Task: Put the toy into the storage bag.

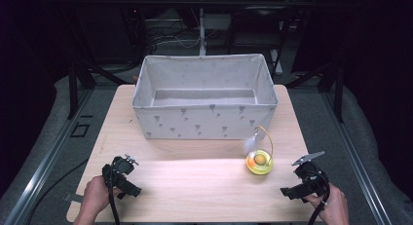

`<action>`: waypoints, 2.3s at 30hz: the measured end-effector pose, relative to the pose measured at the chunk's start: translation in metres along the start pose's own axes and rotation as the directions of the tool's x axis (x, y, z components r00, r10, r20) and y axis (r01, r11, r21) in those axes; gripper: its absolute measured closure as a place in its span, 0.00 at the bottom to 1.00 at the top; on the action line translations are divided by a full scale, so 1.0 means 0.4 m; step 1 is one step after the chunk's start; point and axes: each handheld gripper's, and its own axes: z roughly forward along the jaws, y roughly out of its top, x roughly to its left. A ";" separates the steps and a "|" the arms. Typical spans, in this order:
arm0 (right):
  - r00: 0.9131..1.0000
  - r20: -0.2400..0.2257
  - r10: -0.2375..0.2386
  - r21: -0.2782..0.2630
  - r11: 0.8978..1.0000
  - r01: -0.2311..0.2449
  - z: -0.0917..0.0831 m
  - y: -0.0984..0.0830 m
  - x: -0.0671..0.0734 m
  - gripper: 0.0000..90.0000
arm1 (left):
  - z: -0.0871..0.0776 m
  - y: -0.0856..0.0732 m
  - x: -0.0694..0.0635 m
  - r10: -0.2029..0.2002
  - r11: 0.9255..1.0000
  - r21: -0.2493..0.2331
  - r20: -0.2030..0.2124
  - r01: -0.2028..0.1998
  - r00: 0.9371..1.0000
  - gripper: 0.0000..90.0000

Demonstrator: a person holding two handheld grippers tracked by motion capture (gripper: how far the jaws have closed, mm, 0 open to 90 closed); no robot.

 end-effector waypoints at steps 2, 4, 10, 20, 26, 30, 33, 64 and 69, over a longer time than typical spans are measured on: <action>1.000 0.003 -0.004 -0.002 1.000 0.004 0.002 0.000 0.000 0.08 | 0.000 -0.002 0.002 -0.003 1.000 0.003 0.000 0.003 1.000 0.02; 1.000 -0.009 -0.008 0.008 1.000 0.008 0.002 0.001 0.002 0.08 | -0.001 -0.003 0.002 -0.005 1.000 0.002 -0.002 0.005 1.000 0.02; 0.999 0.011 -0.037 0.055 0.998 0.036 0.000 0.008 0.013 0.09 | 0.000 0.000 0.000 -0.005 1.000 0.004 0.003 0.005 1.000 0.02; 0.997 0.018 -0.075 0.082 0.994 0.073 -0.015 0.031 0.033 0.11 | 0.000 -0.005 0.001 -0.010 1.000 0.003 0.004 0.010 1.000 0.02; 0.993 -0.006 -0.117 0.096 0.989 0.117 -0.032 0.055 0.055 0.11 | 0.000 -0.004 -0.002 -0.001 1.000 0.006 0.001 0.001 1.000 0.02; 0.992 -0.010 -0.127 0.095 0.987 0.127 -0.042 0.067 0.059 0.11 | -0.001 -0.004 -0.002 0.000 1.000 0.003 0.000 0.000 1.000 0.02; 0.990 -0.014 -0.140 0.085 0.986 0.141 -0.059 0.082 0.058 0.13 | -0.002 -0.005 -0.003 0.000 1.000 -0.001 0.000 0.000 1.000 0.02; 0.958 -0.005 -0.288 0.009 0.958 0.288 -0.181 0.302 0.100 0.04 | 0.003 -0.005 -0.001 -0.010 1.000 0.007 0.005 0.010 1.000 0.02; 0.945 -0.017 -0.326 0.041 0.944 0.326 -0.197 0.348 0.108 0.16 | 0.004 -0.005 -0.003 -0.001 1.000 0.009 0.004 0.001 1.000 0.02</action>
